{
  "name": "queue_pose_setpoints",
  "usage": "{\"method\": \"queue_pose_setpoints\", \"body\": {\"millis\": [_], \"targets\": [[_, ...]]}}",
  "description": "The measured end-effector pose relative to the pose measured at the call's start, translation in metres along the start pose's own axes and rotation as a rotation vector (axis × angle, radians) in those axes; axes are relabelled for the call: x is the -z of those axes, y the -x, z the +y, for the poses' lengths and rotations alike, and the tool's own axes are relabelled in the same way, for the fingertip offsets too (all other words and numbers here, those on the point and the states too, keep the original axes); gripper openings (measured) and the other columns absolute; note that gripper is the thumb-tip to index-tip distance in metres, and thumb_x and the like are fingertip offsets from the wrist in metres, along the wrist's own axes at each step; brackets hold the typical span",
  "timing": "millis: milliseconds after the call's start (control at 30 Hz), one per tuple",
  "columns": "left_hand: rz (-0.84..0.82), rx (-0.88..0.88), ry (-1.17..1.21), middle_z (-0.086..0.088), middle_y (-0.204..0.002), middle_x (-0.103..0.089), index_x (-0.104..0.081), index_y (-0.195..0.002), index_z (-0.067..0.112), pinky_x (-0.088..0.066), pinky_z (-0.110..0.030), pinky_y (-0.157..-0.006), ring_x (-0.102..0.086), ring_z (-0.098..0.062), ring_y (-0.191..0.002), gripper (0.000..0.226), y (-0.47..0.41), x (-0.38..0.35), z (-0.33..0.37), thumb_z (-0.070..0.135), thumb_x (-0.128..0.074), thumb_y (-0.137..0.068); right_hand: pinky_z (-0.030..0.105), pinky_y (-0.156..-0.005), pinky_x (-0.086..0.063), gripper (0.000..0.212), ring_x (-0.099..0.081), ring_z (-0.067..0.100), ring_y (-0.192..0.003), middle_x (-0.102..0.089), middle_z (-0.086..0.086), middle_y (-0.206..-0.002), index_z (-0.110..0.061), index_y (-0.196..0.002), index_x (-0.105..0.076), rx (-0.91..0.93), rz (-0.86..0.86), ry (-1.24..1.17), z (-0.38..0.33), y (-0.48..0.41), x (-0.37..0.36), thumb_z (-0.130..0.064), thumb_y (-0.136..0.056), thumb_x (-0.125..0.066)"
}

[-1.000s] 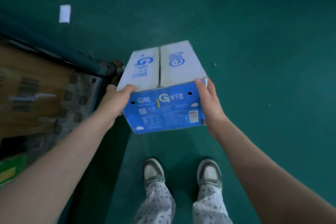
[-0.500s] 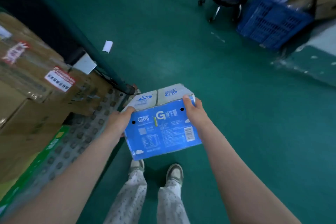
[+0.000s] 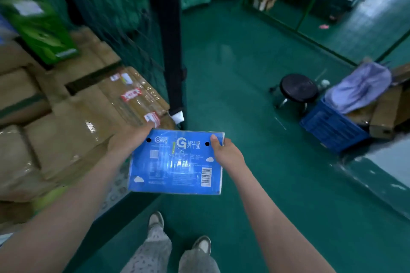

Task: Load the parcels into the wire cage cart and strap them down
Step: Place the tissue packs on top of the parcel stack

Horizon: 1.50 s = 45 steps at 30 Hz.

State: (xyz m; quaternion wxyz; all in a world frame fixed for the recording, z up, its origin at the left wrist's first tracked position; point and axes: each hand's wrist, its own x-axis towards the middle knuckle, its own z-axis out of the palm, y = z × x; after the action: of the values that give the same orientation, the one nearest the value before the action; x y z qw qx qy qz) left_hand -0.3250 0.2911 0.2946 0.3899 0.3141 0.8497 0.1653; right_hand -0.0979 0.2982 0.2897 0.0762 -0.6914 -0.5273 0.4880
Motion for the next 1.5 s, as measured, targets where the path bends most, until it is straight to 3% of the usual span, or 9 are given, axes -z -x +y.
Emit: {"method": "queue_pose_setpoints", "body": {"millis": [200,367,600,733,900,1000,1100,1267,1500], "targets": [[0.285,-0.033,-0.063,-0.002,-0.072,-0.049,-0.045,-0.065,0.019,-0.042,-0.03,-0.072,-0.05,-0.023,-0.07,0.047,0.016,0.09,0.014,0.062,-0.046,-0.085,0.037,-0.088,-0.051,0.055,-0.061,0.027,-0.089,-0.066,0.01,-0.105,-0.01,-0.099,-0.052,0.119,-0.027,0.179,-0.076,0.014,-0.012,-0.056,-0.097,-0.022],[0.393,0.007,-0.034,-0.004,-0.075,-0.054,-0.053,-0.071,0.012,-0.034,-0.029,-0.055,-0.051,-0.021,-0.066,0.051,0.026,0.157,0.005,0.059,-0.042,-0.086,0.038,-0.09,-0.05,0.051,-0.063,0.031,-0.098,-0.066,0.012,-0.107,-0.009,-0.094,-0.05,0.283,-0.012,0.273,-0.144,0.024,-0.025,-0.053,-0.098,-0.024],[0.475,0.09,0.459,-0.011,-0.094,-0.058,-0.057,-0.098,0.008,-0.045,-0.033,-0.068,-0.055,-0.029,-0.081,0.039,-0.006,0.214,-0.047,0.046,-0.051,-0.088,0.04,-0.106,-0.038,0.064,-0.047,0.026,-0.128,-0.046,0.004,-0.142,-0.018,-0.144,-0.036,0.525,-0.181,0.06,-0.232,0.015,-0.071,-0.058,-0.094,-0.033],[0.274,0.164,0.923,-0.011,-0.082,-0.054,-0.055,-0.1,0.002,-0.043,-0.024,-0.047,-0.059,-0.023,-0.058,0.02,-0.039,0.221,-0.072,0.02,-0.049,-0.093,0.049,-0.115,-0.023,0.08,-0.016,0.022,-0.145,-0.016,-0.008,-0.157,-0.042,-0.149,-0.007,0.543,-0.315,0.017,-0.268,0.001,-0.103,-0.077,-0.081,-0.03],[0.132,0.261,1.119,-0.009,-0.086,-0.052,-0.046,-0.107,0.003,-0.043,-0.035,-0.062,-0.051,-0.021,-0.068,0.015,-0.098,0.223,-0.085,0.012,-0.041,-0.097,0.051,-0.117,-0.014,0.096,-0.001,0.018,-0.147,-0.004,-0.007,-0.16,-0.05,-0.146,-0.006,0.636,-0.308,0.174,-0.318,-0.04,-0.149,-0.092,-0.062,-0.021],[0.089,0.325,1.18,-0.015,-0.109,-0.049,-0.047,-0.12,0.001,-0.046,-0.043,-0.074,-0.051,-0.024,-0.072,0.027,-0.15,0.232,-0.093,0.005,-0.04,-0.093,0.052,-0.116,-0.01,0.075,0.01,0.022,-0.146,0.003,-0.004,-0.16,-0.053,-0.144,-0.003,0.634,-0.272,0.291,-0.348,-0.067,-0.169,-0.078,-0.078,-0.025],[0.088,0.361,1.208,-0.017,-0.115,-0.044,-0.042,-0.113,0.0,-0.052,-0.042,-0.054,-0.051,-0.026,-0.072,0.022,-0.186,0.241,-0.093,-0.002,-0.036,-0.092,0.053,-0.113,-0.01,0.064,0.011,0.028,-0.146,0.007,-0.002,-0.159,-0.053,-0.145,-0.002,0.672,-0.222,0.419,-0.373,-0.08,-0.181,-0.069,-0.088,-0.026],[0.007,0.419,1.268,-0.028,-0.135,-0.04,-0.037,-0.111,-0.004,-0.044,-0.034,-0.026,-0.043,-0.043,-0.126,0.02,-0.242,0.246,-0.086,-0.006,-0.029,-0.094,0.072,-0.105,0.004,0.062,0.012,0.027,-0.145,0.011,-0.004,-0.159,-0.054,-0.144,-0.001,0.677,-0.118,0.614,-0.413,-0.104,-0.199,-0.071,-0.088,-0.02],[-0.045,0.418,1.26,-0.024,-0.139,-0.041,-0.037,-0.11,-0.003,-0.054,-0.039,-0.063,-0.045,-0.041,-0.125,0.018,-0.309,0.249,-0.037,-0.008,-0.026,-0.097,0.071,-0.103,0.006,0.059,0.013,0.029,-0.145,0.013,-0.002,-0.159,-0.053,-0.144,0.0,0.705,-0.052,0.712,-0.46,-0.163,-0.198,-0.067,-0.089,-0.014]]}}
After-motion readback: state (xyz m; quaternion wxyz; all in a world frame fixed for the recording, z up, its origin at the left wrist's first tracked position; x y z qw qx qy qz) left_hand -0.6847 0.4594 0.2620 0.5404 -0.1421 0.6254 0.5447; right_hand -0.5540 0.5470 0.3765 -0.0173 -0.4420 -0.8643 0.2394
